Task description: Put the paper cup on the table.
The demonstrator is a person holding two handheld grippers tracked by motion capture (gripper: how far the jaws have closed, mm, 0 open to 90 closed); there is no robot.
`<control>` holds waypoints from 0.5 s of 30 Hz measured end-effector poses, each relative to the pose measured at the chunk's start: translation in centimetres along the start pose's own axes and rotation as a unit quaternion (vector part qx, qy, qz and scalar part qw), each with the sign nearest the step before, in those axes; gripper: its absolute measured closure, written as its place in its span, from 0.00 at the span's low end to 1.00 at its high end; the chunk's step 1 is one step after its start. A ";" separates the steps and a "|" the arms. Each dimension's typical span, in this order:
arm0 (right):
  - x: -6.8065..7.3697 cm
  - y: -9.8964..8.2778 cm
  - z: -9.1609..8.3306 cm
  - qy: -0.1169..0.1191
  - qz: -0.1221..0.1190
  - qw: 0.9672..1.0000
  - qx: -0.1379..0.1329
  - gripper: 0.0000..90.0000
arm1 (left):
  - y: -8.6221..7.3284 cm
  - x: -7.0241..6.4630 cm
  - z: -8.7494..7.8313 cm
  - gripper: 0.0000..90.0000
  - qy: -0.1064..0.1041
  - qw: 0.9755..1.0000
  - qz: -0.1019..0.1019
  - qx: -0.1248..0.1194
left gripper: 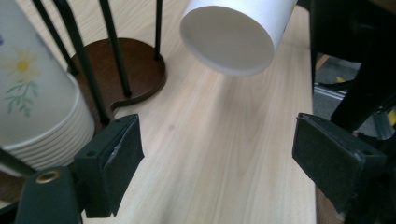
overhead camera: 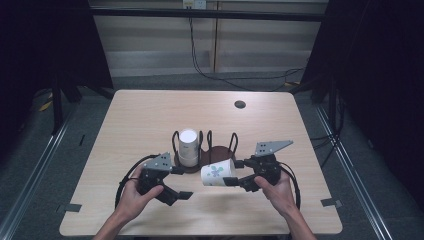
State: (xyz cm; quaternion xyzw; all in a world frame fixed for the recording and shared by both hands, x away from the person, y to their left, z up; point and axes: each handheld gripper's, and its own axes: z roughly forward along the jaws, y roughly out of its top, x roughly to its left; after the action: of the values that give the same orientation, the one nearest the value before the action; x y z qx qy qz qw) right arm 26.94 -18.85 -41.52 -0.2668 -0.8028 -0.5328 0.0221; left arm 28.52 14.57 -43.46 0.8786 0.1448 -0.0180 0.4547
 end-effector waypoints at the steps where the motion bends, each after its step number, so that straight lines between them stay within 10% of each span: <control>1: 0.0 -0.1 -0.2 -0.002 0.003 1.000 0.001 0.36 | -0.1 0.1 -0.1 0.18 -0.001 1.000 -0.005 -0.006; 15: -1.0 -0.7 -2.3 -0.054 0.031 0.997 0.036 0.36 | -1.4 0.7 -1.2 0.18 0.020 0.999 -0.029 -0.020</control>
State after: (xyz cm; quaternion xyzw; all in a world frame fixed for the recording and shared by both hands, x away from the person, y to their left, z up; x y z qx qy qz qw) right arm 26.96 -21.48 -41.42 -0.3188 -0.8129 -0.4874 0.0043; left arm 28.64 16.46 -44.03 0.8648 0.1794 -0.0105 0.4688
